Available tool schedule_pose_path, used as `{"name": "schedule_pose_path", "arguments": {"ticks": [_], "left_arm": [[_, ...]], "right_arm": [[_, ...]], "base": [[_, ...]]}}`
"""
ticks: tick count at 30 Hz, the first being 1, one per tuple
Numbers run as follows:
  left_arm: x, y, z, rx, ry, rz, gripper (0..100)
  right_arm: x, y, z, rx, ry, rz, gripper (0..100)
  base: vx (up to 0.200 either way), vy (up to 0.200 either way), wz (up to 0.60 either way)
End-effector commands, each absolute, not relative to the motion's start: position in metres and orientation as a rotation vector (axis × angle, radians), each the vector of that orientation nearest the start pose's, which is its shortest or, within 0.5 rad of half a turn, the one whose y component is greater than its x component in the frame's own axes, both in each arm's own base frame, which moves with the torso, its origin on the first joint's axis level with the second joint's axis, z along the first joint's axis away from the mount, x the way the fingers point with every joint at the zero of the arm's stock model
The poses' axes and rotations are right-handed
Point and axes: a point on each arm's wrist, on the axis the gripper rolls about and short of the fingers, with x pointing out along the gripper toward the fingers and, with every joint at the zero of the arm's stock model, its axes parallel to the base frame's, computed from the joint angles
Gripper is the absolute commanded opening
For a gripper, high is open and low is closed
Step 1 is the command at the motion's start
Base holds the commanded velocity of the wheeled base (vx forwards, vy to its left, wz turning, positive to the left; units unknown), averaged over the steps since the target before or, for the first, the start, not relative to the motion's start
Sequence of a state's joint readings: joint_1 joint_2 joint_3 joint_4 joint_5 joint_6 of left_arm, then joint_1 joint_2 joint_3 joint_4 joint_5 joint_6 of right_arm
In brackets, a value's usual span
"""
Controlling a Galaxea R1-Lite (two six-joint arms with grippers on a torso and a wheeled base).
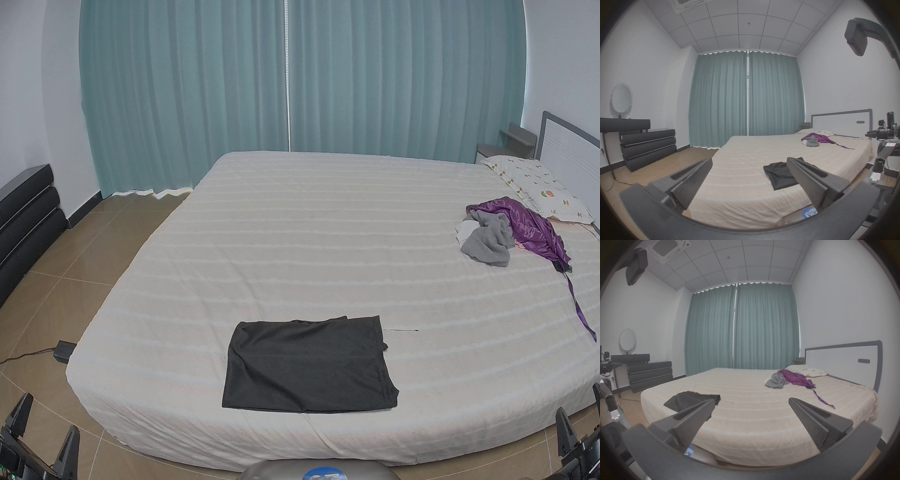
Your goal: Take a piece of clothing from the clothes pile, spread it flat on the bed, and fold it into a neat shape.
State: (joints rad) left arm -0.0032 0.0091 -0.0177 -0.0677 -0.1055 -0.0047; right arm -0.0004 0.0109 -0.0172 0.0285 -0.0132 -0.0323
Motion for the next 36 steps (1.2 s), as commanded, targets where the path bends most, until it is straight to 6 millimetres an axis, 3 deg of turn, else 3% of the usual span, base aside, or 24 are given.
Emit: {"name": "schedule_pose_path", "arguments": {"ticks": [1,7,14,19,22,36], "left_arm": [[-0.0232,-0.0023,0.0827,-0.01,-0.07,-0.109,100],[-0.0231,0.0018,0.0829,-0.03,-0.073,0.073,100],[-0.0231,0.0026,0.0819,-0.056,-0.066,0.107,100],[-0.0238,0.0013,0.0821,-0.076,-0.023,0.044,100],[-0.0226,0.0002,0.0757,0.038,0.002,0.002,100],[-0.0226,0.0002,0.0752,0.0,0.006,0.005,100]], "right_arm": [[-0.0229,0.0001,0.0759,-0.018,0.003,0.003,100],[-0.0228,0.0001,0.0758,0.002,-0.003,0.006,100],[-0.0228,0.0001,0.0758,-0.003,-0.003,0.006,100],[-0.0228,0.0001,0.0758,-0.003,-0.003,0.006,100],[-0.0228,0.0002,0.0758,-0.006,-0.003,0.008,100],[-0.0228,0.0002,0.0758,-0.003,-0.003,0.009,100]], "base": [[0.0,0.0,0.0],[0.0,0.0,0.0],[0.0,0.0,0.0],[0.0,0.0,0.0],[0.0,0.0,0.0],[0.0,0.0,0.0]]}}
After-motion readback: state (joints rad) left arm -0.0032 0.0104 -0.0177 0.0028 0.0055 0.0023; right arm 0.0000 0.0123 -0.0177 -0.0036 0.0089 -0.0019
